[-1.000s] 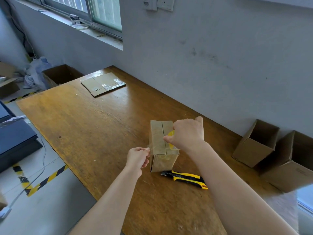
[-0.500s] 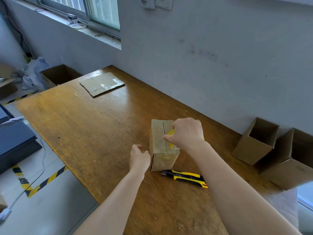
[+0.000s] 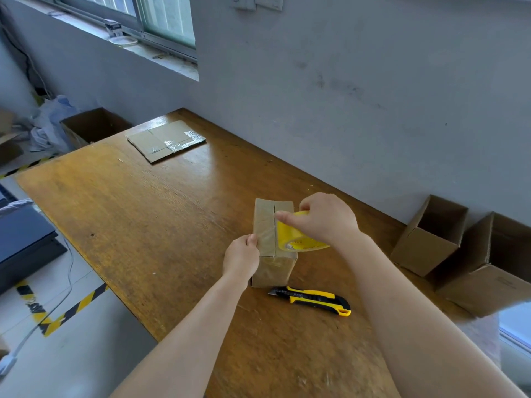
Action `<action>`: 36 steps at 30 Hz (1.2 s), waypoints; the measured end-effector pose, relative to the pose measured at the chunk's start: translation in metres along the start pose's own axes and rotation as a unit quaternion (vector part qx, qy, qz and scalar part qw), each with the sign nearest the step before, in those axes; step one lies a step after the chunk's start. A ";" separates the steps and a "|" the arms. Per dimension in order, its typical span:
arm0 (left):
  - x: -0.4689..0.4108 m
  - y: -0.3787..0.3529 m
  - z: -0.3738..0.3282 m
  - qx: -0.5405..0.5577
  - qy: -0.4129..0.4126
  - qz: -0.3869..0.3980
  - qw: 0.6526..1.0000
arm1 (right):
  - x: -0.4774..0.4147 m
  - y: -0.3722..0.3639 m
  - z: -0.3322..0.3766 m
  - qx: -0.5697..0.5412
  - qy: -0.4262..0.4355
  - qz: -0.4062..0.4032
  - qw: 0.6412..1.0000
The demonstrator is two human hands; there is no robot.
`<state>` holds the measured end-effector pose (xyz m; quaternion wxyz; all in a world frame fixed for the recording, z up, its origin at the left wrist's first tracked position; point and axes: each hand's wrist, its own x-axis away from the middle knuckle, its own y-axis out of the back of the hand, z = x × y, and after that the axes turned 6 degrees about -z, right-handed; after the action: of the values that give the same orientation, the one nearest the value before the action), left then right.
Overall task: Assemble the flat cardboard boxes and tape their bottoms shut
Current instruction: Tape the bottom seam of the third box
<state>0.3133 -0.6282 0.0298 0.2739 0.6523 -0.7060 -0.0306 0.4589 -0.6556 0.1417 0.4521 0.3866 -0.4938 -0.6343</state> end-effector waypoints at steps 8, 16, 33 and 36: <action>-0.003 -0.005 -0.002 -0.084 -0.063 0.004 0.994 | 0.008 -0.005 -0.041 -0.015 -0.056 -0.021 0.998; -0.007 -0.007 0.001 -0.067 -0.057 0.026 0.996 | 0.014 -0.031 -0.066 -0.015 -0.105 -0.009 0.994; 0.006 -0.014 -0.009 -0.007 -0.016 0.082 0.996 | 0.019 -0.071 -0.065 -0.017 -0.131 0.032 0.991; -0.010 -0.009 -0.015 -0.002 -0.004 0.111 0.994 | 0.024 -0.074 -0.055 -0.025 -0.153 0.040 0.987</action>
<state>0.3277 -0.6156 0.0358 0.2741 0.5688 -0.7755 -0.0045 0.4894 -0.6859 0.0569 0.4059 0.2539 -0.5563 -0.6792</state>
